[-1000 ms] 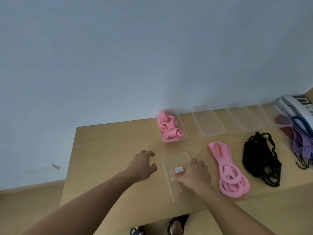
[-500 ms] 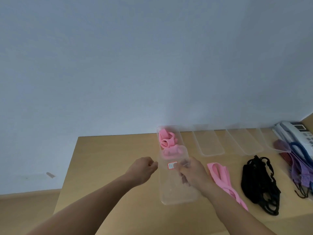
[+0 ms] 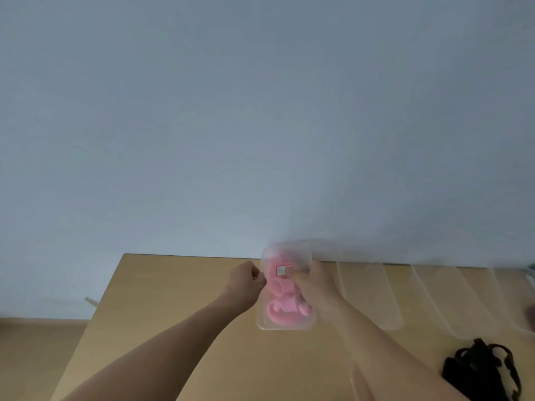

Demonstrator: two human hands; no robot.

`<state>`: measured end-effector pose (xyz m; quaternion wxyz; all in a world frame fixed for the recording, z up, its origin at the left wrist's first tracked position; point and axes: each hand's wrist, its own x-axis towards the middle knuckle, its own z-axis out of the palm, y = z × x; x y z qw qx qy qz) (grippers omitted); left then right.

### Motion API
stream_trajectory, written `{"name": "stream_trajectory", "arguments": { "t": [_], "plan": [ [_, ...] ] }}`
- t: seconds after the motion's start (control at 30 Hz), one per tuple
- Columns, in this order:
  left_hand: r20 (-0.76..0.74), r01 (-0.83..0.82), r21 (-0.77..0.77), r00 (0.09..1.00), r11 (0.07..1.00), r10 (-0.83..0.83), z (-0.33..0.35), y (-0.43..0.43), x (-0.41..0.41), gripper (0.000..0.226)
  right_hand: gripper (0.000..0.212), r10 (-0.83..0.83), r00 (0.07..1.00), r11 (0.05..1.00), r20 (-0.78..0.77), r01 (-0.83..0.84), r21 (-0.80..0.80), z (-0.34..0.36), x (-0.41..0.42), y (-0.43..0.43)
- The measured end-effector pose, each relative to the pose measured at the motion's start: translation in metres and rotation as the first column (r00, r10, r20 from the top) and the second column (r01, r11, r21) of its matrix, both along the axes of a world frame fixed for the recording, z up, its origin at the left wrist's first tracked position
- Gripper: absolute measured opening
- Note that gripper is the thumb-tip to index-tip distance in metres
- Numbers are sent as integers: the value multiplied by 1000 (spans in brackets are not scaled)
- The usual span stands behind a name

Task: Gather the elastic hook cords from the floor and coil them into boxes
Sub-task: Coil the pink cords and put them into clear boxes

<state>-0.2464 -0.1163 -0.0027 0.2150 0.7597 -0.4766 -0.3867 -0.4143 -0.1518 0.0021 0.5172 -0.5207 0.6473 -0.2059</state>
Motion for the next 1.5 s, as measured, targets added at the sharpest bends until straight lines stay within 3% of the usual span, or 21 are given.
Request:
{"name": "stream_trajectory", "arguments": {
  "t": [0.23,0.33,0.6,0.77,0.83,0.87,0.93,1.0,1.1,1.23,1.4,1.5],
  "plan": [
    [-51,-87,67,995,994,91,-16,-12,-14,12,50,26,961,996,-274,-47,-74,-26,-13,-26],
    [-84,-111,72,990,991,117,-18,-13,-14,11,50,21,933,991,-360,-67,-116,-31,-19,-25],
    [-262,-185,177,938,967,227,-15,-14,-11,5,25,-26,933,990,-360,-26,-139,-42,-31,-26],
    [-279,-151,208,938,966,206,-18,-11,-9,5,28,34,936,993,-350,-73,-96,-47,-32,-24],
    [-105,-100,158,988,982,117,-15,-10,-12,7,27,41,931,992,-362,-81,-97,-48,-31,-20],
    [100,-16,109,995,994,5,-15,-9,-16,18,27,41,928,991,-371,-85,-103,-48,-30,-19],
    [431,161,-7,891,987,-142,-19,-5,-30,52,27,32,924,988,-382,-86,-126,-48,-28,-15],
    [554,331,-86,800,940,-231,-20,-1,-48,70,26,19,925,985,-380,-83,-151,-48,-26,-13],
    [635,486,-64,694,872,-340,-31,-2,-64,68,25,25,922,984,-385,-91,-153,-45,-26,-11],
    [676,516,6,629,856,-384,-45,0,-66,69,26,40,924,984,-380,-102,-145,-45,-27,-12],
    [686,529,-6,620,848,-382,-55,-1,-65,73,20,40,932,988,-360,-90,-123,-48,-31,-16],
    [688,544,-38,622,838,-373,-55,-2,-65,77,20,9,943,971,-332,-88,-222,-44,-27,-28]
  ]
}}
